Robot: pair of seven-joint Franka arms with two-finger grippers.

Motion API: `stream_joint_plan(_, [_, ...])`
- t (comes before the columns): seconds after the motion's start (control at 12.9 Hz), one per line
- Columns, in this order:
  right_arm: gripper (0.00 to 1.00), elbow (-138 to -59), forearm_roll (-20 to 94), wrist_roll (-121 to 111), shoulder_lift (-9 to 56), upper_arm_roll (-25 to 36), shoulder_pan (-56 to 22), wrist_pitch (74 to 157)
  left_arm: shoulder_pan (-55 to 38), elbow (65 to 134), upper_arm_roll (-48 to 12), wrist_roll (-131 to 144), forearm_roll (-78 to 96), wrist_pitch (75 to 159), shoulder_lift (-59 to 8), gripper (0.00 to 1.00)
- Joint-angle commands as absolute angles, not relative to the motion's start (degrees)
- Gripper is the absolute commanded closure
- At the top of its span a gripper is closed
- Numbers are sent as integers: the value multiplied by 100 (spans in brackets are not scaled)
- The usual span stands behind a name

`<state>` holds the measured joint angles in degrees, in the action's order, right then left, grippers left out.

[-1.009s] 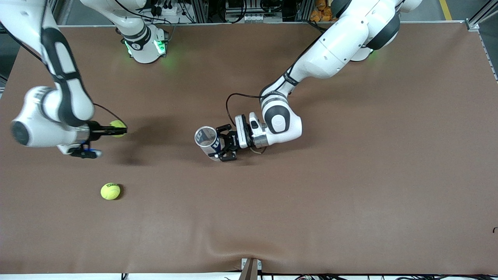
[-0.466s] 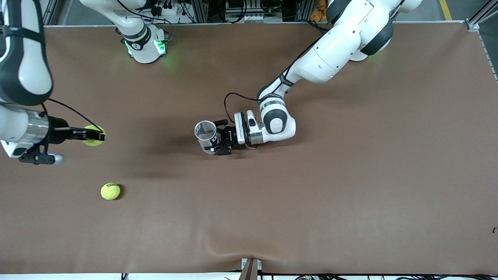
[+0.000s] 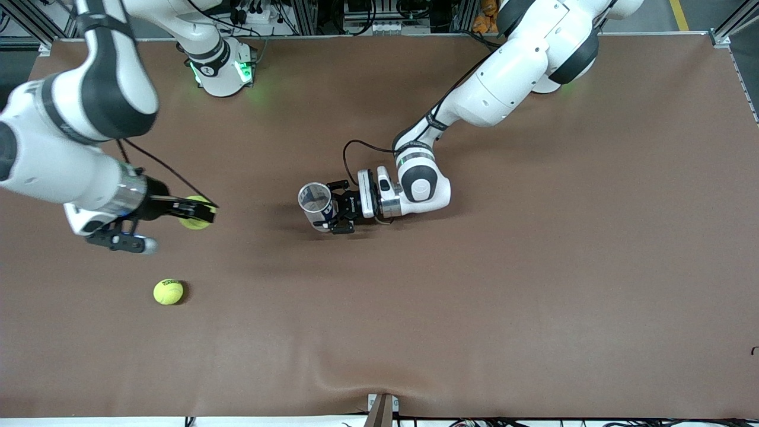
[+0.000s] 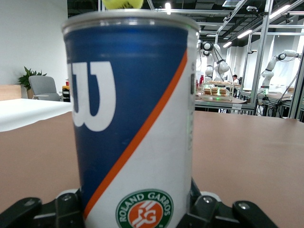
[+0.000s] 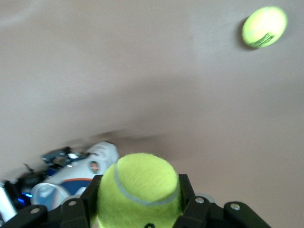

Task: Insert tennis ball vertically with right arm
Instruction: 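Carry the ball with the right gripper over the can's open rim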

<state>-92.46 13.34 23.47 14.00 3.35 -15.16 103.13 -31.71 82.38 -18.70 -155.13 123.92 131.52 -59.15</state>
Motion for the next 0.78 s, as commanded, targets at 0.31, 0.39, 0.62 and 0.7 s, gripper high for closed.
stream_joint_plan(0.31, [71, -9184, 1301, 4604, 1670, 396, -2627, 10881, -3269, 8332, -1863, -15662, 12586, 13447, -5862, 28])
stream_joint_plan(0.39, [71, -9245, 1301, 4823, 1722, 404, -2750, 10890, -3270, 8332, -1863, -15662, 12586, 13447, -5862, 28])
stream_joint_plan(0.62, [71, -9255, 1301, 5272, 1951, 404, -3084, 10907, -3278, 8315, -1863, -15636, 12647, 13447, -5845, 28])
stream_joint_plan(0.7, [71, -9255, 1301, 5413, 2012, 404, -3163, 10925, -3322, 8314, -1863, -15644, 12691, 13447, -5853, 28])
